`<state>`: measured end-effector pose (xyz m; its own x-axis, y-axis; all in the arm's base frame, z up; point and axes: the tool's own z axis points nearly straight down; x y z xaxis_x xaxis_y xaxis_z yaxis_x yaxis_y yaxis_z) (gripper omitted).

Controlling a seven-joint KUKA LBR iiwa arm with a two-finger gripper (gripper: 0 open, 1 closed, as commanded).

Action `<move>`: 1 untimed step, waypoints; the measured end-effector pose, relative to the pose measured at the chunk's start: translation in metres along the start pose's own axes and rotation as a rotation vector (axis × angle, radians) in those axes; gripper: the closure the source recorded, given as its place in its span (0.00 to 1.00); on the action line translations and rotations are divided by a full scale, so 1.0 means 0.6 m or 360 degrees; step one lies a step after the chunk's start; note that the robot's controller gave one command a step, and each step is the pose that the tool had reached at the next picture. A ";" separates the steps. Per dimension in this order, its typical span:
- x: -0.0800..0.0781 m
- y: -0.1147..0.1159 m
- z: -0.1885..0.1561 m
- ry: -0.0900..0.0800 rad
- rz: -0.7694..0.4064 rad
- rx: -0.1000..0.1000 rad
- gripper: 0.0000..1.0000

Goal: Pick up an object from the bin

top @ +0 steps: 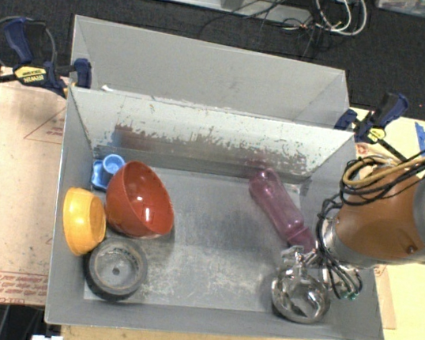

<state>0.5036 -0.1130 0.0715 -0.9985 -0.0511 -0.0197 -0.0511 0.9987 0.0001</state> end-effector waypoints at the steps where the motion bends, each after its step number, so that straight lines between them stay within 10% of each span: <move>1: 0.000 0.000 -0.001 0.0001 -0.0001 0.0000 1.00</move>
Offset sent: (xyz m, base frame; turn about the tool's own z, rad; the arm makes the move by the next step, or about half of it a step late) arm 0.0000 -0.0001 0.0343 -0.0003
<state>0.5034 -0.1129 0.0718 -0.9985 -0.0516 -0.0191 -0.0516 0.9987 0.0002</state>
